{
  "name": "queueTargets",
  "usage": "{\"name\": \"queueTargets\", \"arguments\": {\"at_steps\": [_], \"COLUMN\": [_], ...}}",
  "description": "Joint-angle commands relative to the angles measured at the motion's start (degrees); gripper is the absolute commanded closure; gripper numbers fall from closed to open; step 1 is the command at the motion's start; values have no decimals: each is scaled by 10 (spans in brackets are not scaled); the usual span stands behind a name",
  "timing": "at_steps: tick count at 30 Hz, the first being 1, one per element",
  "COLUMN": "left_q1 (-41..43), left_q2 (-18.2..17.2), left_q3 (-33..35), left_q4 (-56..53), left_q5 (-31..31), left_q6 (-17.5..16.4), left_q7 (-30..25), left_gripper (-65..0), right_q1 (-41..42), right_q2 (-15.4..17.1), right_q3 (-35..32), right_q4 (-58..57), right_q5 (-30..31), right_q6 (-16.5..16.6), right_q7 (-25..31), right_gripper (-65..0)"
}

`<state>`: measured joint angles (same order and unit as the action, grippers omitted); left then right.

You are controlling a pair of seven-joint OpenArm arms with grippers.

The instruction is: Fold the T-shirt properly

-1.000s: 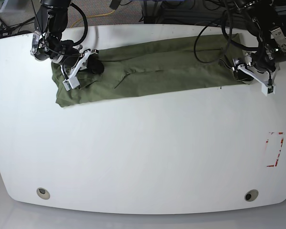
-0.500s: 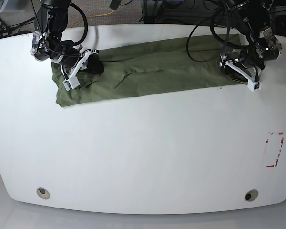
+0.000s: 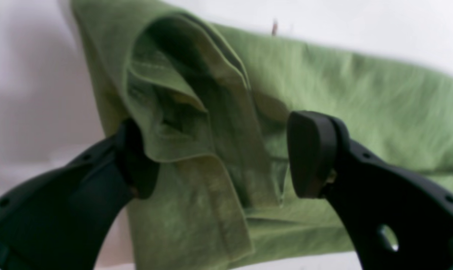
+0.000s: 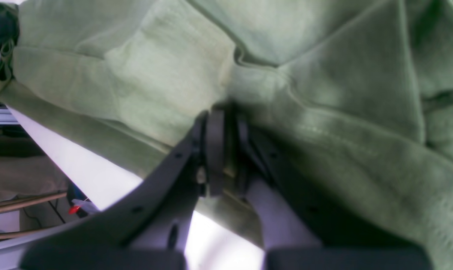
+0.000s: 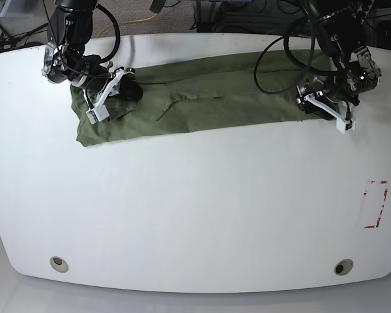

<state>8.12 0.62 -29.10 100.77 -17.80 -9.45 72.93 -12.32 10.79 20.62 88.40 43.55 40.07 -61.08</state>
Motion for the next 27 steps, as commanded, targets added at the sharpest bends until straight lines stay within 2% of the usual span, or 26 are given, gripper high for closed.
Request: {"name": "queueTargets", "arguments": {"at_steps": [1, 3, 5, 7, 9, 11, 18, 24, 27], "left_q1": [3, 3, 3, 3, 3, 3, 4, 16, 19], "left_q2": [1, 1, 1, 2, 1, 1, -1, -22, -23], "left_q3": [7, 6, 6, 6, 6, 6, 6, 6, 6], "left_q4": [-2, 8, 16, 24, 32, 43, 84, 82, 81], "left_q5": [-6, -6, -6, -6, -6, -6, -6, -7, -6], "left_q6": [3, 3, 3, 2, 0, 0, -1, -2, -21], "left_q7": [9, 9, 9, 9, 8, 8, 11, 11, 13], "left_gripper": [-476, -449, -369, -219, -106, -58, -61, -57, -58], "right_q1": [8, 9, 11, 12, 13, 13, 13, 13, 13], "right_q2": [5, 5, 5, 6, 8, 8, 7, 7, 8], "right_q3": [2, 2, 2, 2, 2, 2, 2, 2, 2], "right_q4": [5, 3, -7, -19, -27, -29, -29, -28, -28], "right_q5": [-4, -4, -4, -4, -4, -4, -4, -4, -4], "right_q6": [-1, -1, -1, -1, -1, -1, -1, -1, -1], "right_q7": [-2, -2, -2, -2, -2, -2, -2, -2, -2], "right_gripper": [-35, -35, -35, -35, -35, -35, -35, -35, -35]}}
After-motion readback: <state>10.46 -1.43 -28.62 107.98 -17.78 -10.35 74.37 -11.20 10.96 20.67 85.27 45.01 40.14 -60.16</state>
